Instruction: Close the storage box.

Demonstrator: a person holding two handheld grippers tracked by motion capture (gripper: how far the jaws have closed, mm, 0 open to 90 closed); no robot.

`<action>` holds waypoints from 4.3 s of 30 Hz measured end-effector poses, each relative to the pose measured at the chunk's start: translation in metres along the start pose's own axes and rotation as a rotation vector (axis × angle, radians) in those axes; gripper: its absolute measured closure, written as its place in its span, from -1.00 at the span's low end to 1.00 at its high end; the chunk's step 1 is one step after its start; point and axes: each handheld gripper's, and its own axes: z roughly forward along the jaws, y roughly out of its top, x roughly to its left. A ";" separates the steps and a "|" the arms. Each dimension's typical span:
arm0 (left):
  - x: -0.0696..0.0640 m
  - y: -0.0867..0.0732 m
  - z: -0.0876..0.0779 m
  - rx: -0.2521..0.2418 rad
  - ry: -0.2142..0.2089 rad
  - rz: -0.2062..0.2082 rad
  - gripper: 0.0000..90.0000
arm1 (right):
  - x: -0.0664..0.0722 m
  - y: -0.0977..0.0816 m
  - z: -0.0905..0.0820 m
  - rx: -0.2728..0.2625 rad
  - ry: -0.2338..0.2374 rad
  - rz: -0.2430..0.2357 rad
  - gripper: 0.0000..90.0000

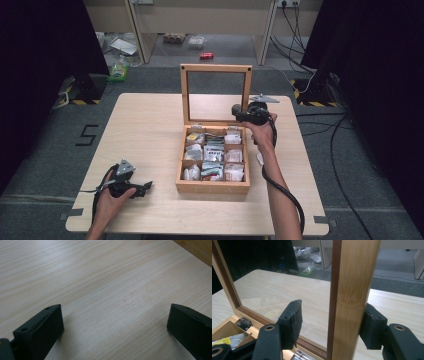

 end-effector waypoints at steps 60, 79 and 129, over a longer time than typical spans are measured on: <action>0.000 0.000 0.000 -0.002 -0.001 -0.002 -1.00 | 0.008 -0.013 -0.042 -0.054 0.028 -0.052 0.13; 0.000 0.000 0.000 -0.003 0.000 -0.003 -1.00 | 0.013 -0.009 -0.067 -0.083 0.029 -0.052 0.30; 0.000 0.000 0.000 -0.002 0.001 -0.003 -1.00 | 0.041 -0.047 -0.109 -0.052 0.084 -0.112 -0.03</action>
